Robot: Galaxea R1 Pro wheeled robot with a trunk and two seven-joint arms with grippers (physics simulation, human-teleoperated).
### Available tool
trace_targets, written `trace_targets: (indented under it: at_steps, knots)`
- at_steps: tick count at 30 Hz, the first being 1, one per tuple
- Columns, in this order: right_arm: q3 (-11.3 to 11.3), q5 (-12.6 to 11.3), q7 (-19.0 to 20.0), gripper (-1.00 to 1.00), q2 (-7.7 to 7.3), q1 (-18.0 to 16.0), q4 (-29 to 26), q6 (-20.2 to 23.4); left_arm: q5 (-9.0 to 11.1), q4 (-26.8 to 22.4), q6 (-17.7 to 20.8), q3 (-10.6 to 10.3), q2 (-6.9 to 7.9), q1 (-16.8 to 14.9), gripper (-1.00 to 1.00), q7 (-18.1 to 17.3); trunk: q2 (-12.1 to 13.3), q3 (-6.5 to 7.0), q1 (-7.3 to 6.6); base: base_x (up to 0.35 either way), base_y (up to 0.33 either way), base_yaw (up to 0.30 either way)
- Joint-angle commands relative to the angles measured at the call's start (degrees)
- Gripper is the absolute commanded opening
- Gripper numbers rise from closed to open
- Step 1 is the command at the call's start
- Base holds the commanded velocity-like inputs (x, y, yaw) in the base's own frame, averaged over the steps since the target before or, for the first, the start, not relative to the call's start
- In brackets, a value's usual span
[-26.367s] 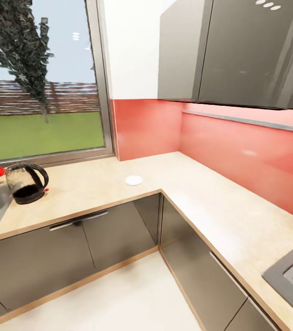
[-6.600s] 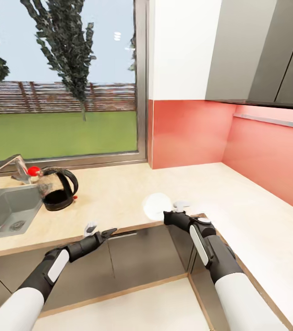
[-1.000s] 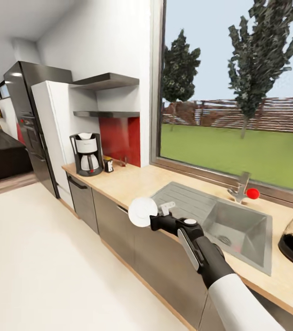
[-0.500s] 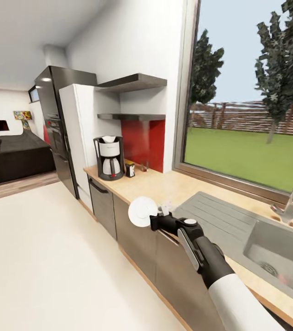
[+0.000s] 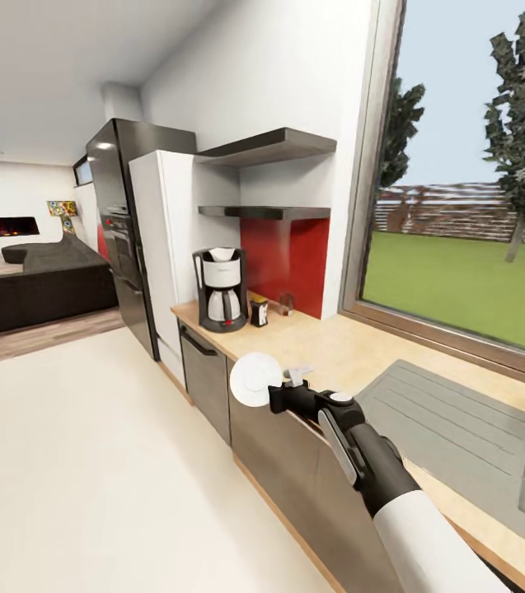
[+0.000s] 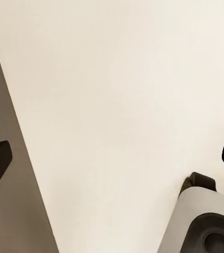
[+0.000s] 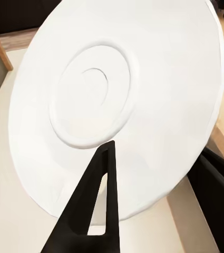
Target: Set up a coffee station on the kitchen countertop: keep the coffee maker on the countertop, move the bottle of coffee from the kitchen shelf to the counter next to the coffee maker, place a paper coffee filter on top of the coffee maker, put the saucer next to the coffee maker with the coffee cup on the saucer, and place the electric kettle next to the coffee maker.
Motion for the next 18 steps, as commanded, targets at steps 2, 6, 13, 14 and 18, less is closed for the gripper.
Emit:
trace_targets:
  at_steps: [2, 6, 13, 14, 18]
  knots:
    - [0.0, -0.6, -0.1, -1.0, 0.01, -0.1, -0.1, 0.4, 0.2, 0.1, -0.3, 0.4, -0.01, 0.0, 1.0, -0.1, -0.1, -0.11, 0.05, 0.288, 0.203, 0.001]
    - [0.0, -0.5, -0.1, -1.0, 0.01, -0.1, -0.1, 0.4, 0.2, 0.1, -0.3, 0.4, -0.01, 0.0, 1.0, -0.1, -0.1, -0.11, 0.05, 0.288, 0.202, 0.0]
    - [0.0, -0.6, -0.2, -1.0, 0.01, -0.1, -0.1, 0.5, 0.2, 0.1, -0.3, 0.4, 0.05, 0.0, 1.0, -0.1, -0.1, -0.11, 0.05, 0.306, 0.153, 0.0]
    - [0.0, -0.6, -0.2, -1.0, 0.01, -0.1, -0.2, 0.5, 0.2, 0.2, -0.3, 0.4, 0.06, 0.0, 1.0, -0.1, -0.1, -0.11, 0.05, 0.313, 0.132, 0.0]
    - [0.0, -0.6, -0.2, -1.0, 0.04, -0.1, -0.2, 0.6, 0.2, 0.1, -0.4, 0.4, 0.0, 0.0, 1.0, -0.1, -0.1, -0.11, 0.05, 0.313, 0.131, 0.0]
